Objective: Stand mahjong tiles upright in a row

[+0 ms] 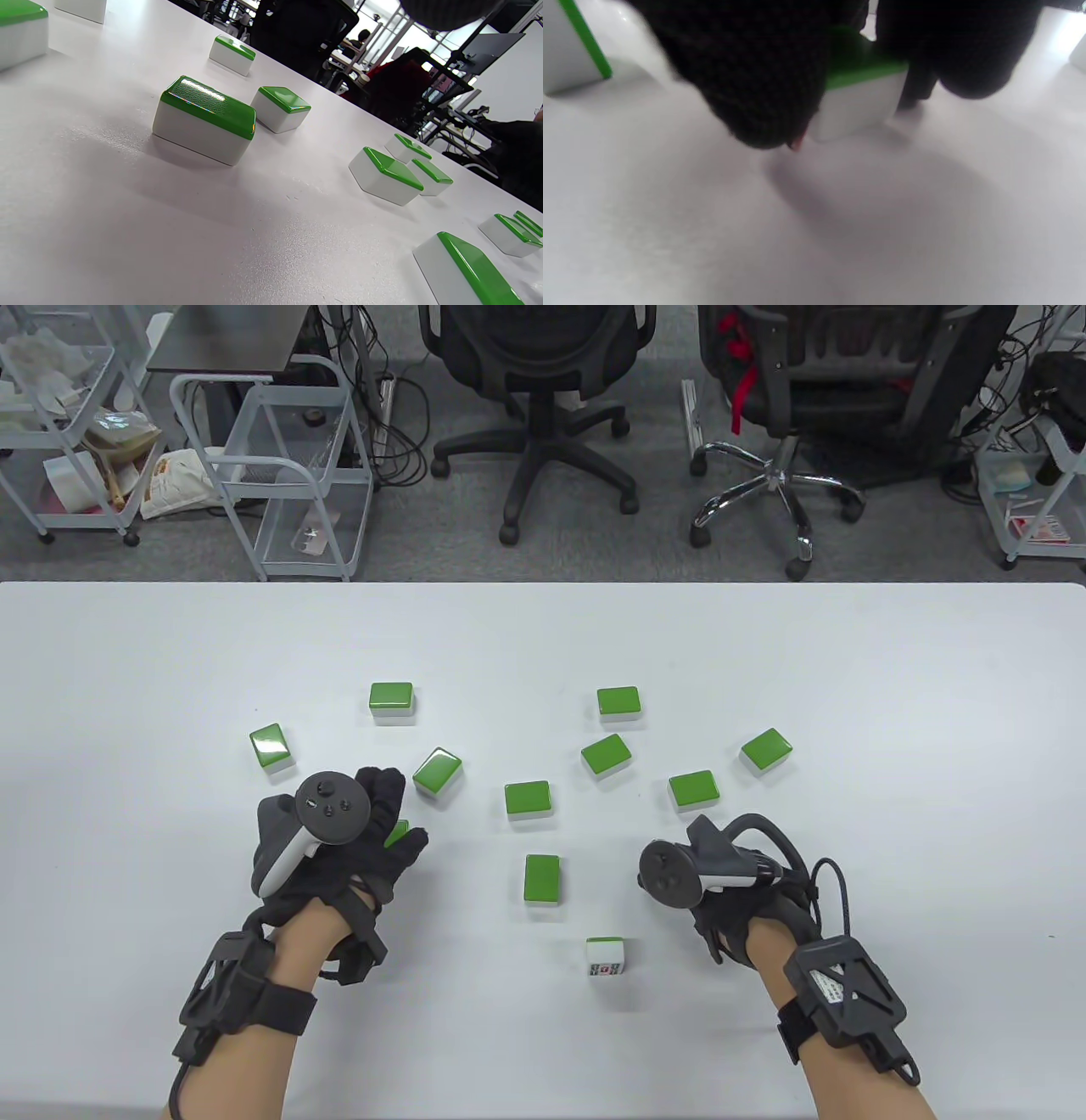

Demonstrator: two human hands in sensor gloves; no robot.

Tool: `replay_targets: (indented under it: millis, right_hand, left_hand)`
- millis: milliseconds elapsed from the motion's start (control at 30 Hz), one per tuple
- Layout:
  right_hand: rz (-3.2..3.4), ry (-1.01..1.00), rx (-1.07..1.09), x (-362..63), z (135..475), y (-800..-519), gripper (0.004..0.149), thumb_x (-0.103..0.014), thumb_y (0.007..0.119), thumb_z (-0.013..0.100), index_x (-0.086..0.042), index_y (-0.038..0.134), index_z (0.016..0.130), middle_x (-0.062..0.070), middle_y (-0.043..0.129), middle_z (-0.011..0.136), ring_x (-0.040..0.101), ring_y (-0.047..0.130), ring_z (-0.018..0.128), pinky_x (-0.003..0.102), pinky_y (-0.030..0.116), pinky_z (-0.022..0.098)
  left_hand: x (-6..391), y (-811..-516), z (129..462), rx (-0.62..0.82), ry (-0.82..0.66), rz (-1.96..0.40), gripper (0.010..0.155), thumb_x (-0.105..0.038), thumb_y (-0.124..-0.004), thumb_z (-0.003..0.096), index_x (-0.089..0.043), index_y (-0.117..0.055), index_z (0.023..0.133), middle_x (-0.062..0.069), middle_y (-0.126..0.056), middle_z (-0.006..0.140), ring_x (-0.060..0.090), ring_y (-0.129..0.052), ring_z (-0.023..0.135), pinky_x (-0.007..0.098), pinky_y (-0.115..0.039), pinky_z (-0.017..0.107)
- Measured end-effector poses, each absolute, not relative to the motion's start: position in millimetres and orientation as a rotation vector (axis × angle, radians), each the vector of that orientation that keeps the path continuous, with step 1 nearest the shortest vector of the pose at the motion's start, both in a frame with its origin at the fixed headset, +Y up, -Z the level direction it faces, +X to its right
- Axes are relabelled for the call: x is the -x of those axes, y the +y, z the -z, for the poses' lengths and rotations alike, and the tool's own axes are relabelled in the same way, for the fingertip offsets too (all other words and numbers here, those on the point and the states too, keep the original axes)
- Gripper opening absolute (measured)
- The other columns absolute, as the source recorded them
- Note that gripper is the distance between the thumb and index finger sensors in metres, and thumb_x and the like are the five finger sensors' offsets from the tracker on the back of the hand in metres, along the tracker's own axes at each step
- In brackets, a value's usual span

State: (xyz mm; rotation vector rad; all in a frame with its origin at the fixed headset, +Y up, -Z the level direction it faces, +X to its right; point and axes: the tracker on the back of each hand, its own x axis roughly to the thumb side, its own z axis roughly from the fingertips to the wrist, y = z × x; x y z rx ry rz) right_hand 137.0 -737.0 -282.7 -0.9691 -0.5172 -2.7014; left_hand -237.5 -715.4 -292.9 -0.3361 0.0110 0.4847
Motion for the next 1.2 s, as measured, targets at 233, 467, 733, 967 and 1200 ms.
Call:
replay_targets:
  millis: [233, 467, 733, 967, 1200]
  right_hand:
    - [2.664, -0.482, 0.983, -132, 276, -743, 0.081, -0.034, 0.096, 0.022, -0.01, 0.059, 0.09, 0.02, 0.068, 0.098, 0.041, 0.1, 0.053, 0.04, 0.087, 0.029]
    - [3.009, -0.858, 0.858, -141, 281, -743, 0.08, -0.033, 0.077, 0.029, 0.005, 0.043, 0.091, 0.034, 0.055, 0.092, 0.039, 0.092, 0.044, 0.038, 0.081, 0.024]
    - [3.079, -1.337, 0.928, -129, 266, -735, 0.075, -0.034, 0.072, 0.032, 0.007, 0.05, 0.091, 0.037, 0.061, 0.09, 0.035, 0.094, 0.038, 0.039, 0.083, 0.022]
    - [3.089, -1.3, 0.982, -122, 270, -742, 0.061, -0.029, 0.073, 0.032, 0.001, 0.072, 0.085, 0.03, 0.079, 0.078, 0.033, 0.102, 0.032, 0.036, 0.089, 0.019]
    - [3.174, -1.329, 0.972, -126, 272, -745, 0.058, -0.027, 0.075, 0.033, 0.0, 0.074, 0.085, 0.029, 0.082, 0.077, 0.033, 0.105, 0.032, 0.036, 0.092, 0.018]
  left_hand:
    - [237, -715, 293, 0.337, 0.008, -0.484, 0.081, -0.065, -0.064, 0.031, -0.04, -0.026, 0.098, -0.007, -0.024, 0.113, 0.032, -0.023, 0.11, 0.059, -0.033, 0.077]
    - [238, -715, 293, 0.332, 0.006, -0.489, 0.08, -0.065, -0.064, 0.0311, -0.04, -0.027, 0.098, -0.007, -0.024, 0.114, 0.032, -0.023, 0.11, 0.059, -0.033, 0.077]
    - [237, -716, 293, 0.338, 0.009, -0.478, 0.08, -0.065, -0.063, 0.0312, -0.04, -0.027, 0.098, -0.007, -0.024, 0.114, 0.032, -0.023, 0.11, 0.059, -0.033, 0.077]
    - [237, -716, 293, 0.341, 0.006, -0.476, 0.08, -0.065, -0.063, 0.0312, -0.04, -0.027, 0.098, -0.007, -0.025, 0.114, 0.032, -0.023, 0.11, 0.059, -0.033, 0.077]
    - [237, -717, 293, 0.343, 0.01, -0.473, 0.08, -0.065, -0.063, 0.0311, -0.04, -0.027, 0.098, -0.007, -0.025, 0.113, 0.032, -0.023, 0.11, 0.059, -0.033, 0.077]
